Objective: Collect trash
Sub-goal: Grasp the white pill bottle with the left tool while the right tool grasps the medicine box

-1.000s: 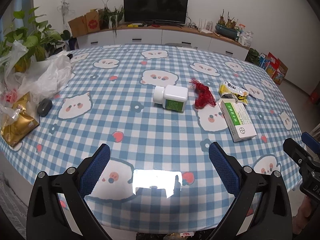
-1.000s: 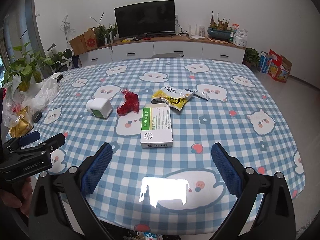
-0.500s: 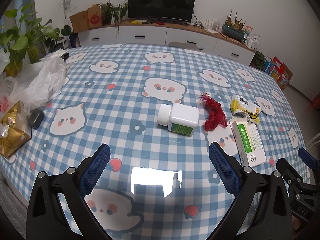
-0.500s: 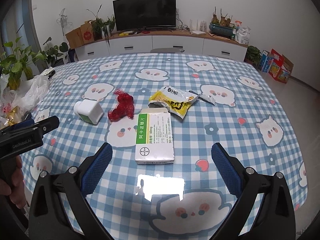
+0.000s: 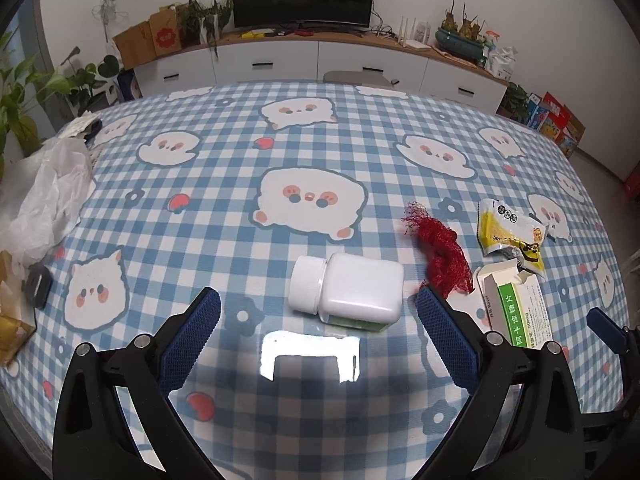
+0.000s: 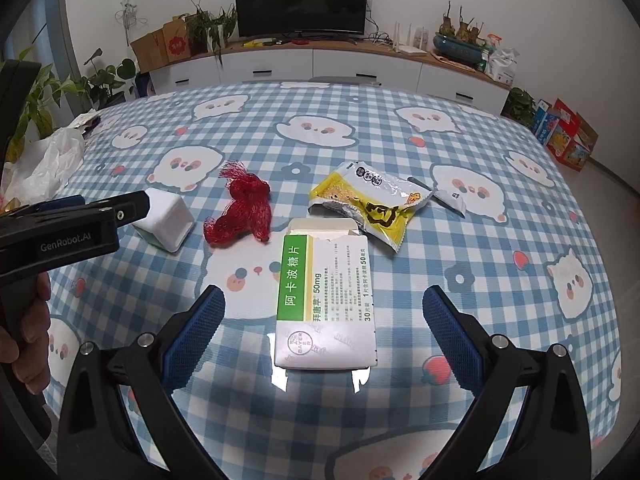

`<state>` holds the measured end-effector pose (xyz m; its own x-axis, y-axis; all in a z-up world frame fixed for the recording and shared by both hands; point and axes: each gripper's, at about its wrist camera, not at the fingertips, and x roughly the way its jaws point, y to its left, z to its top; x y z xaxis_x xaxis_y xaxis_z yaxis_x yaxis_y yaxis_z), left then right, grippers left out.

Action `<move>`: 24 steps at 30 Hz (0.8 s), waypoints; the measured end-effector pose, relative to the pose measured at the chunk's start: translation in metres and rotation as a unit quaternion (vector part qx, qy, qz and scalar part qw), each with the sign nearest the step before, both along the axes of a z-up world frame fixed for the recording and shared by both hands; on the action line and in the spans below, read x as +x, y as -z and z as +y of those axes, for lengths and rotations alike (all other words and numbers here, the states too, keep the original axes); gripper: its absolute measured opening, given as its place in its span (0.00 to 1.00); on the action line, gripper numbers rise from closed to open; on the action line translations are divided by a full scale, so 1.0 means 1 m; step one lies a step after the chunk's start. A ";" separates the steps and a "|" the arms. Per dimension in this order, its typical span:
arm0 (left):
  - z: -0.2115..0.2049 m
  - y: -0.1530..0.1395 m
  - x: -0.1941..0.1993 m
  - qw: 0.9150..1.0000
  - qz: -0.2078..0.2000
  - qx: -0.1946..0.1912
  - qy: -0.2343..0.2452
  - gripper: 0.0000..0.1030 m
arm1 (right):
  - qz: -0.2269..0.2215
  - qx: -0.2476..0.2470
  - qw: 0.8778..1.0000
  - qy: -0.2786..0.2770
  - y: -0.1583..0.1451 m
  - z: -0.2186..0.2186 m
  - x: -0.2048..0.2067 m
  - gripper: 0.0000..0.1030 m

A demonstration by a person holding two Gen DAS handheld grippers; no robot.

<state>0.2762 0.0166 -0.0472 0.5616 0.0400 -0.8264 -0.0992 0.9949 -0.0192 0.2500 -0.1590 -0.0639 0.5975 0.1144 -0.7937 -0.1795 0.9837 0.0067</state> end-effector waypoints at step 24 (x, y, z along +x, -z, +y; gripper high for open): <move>-0.009 0.039 0.033 0.998 0.059 0.002 0.013 0.64 | 0.062 -0.016 0.998 0.025 0.037 0.005 0.032 0.57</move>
<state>0.3096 0.0076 -0.0858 0.4608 0.0308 -0.8870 -0.0756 0.9971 -0.0047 0.2819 -0.1536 -0.1005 0.4989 0.0605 -0.8645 -0.1301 0.9915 -0.0057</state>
